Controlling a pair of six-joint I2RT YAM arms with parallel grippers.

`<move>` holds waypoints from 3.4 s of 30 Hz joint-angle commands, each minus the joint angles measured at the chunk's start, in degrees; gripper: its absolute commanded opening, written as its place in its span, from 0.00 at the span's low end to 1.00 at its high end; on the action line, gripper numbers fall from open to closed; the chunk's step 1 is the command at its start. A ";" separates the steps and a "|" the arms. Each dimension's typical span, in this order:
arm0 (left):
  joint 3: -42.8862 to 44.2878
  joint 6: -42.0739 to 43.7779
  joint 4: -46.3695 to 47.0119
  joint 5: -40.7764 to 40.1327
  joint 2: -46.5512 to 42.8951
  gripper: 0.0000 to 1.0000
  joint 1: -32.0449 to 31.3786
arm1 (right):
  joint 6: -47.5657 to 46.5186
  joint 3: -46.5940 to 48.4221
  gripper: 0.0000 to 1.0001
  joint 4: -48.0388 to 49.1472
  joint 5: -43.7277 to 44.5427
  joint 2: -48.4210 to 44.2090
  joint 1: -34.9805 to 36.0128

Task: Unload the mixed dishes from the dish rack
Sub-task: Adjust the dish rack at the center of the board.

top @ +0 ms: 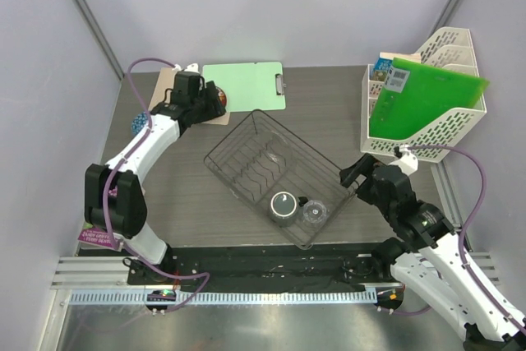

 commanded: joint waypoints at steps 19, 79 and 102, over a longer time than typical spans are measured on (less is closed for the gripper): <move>-6.86 -0.76 4.37 -0.05 -7.01 0.58 -3.00 | 5.26 -8.62 0.69 6.56 -3.75 8.54 0.15; -17.23 -5.60 -3.10 2.50 -8.77 0.34 -6.95 | -16.18 14.84 0.25 12.19 -2.68 44.49 -6.53; -7.83 -1.65 -11.45 -9.88 -10.09 0.69 -6.69 | -21.81 19.67 0.60 -2.66 1.96 30.35 -6.53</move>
